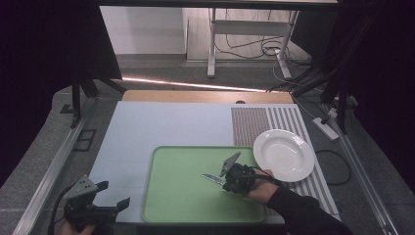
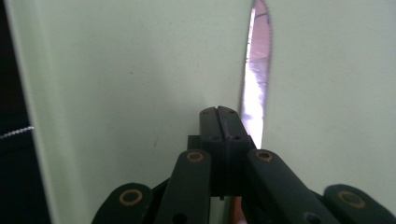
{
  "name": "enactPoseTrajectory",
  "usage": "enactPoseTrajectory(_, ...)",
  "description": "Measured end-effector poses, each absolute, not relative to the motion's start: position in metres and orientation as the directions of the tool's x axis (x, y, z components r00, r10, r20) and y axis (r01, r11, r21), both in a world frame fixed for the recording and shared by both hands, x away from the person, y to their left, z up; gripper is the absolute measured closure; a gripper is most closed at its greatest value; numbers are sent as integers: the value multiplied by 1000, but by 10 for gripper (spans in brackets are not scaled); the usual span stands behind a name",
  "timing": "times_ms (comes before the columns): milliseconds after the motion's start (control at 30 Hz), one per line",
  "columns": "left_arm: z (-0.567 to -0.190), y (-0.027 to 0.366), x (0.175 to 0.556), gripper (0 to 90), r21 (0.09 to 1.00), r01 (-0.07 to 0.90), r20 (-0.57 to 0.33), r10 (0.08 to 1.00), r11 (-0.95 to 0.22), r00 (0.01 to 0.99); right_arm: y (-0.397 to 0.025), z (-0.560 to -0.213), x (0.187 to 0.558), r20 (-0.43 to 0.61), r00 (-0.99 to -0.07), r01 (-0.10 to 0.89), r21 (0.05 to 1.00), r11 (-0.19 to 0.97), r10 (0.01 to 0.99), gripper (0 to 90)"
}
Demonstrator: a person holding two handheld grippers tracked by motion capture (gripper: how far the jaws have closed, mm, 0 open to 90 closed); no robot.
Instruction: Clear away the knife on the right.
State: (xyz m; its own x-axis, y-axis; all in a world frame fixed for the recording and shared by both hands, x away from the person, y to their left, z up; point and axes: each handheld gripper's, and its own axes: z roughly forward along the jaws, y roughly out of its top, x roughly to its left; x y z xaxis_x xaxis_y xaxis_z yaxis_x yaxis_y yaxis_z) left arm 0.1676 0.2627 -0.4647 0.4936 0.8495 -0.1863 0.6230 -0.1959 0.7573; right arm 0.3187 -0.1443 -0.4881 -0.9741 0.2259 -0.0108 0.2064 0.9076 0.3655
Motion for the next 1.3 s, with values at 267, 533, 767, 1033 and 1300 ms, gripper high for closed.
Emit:
enactPoseTrajectory(267, -465, 263, 168, 28, 758, 622, -185, 849, -198, 496, -149, -496, 338, -56, -962, 232, 357, 905, 269, 900)
enactPoseTrajectory(533, -465, 262, 167, 28, 759, 619, -181, 848, -203, 499, -175, -495, 353, -40, -932, 325, 352, 878, 361, 900)
enactPoseTrajectory(767, -464, 262, 167, 28, 759, 618, -178, 847, -205, 501, -197, -493, 356, -12, -915, 375, 338, 863, 403, 900)
enactPoseTrajectory(1033, -464, 262, 167, 28, 759, 618, -177, 848, -206, 500, -216, -492, 361, 3, -898, 417, 331, 847, 441, 900)
enactPoseTrajectory(1300, -464, 262, 167, 29, 758, 618, -176, 848, -207, 499, -222, -491, 363, -3, -891, 427, 332, 841, 453, 896)
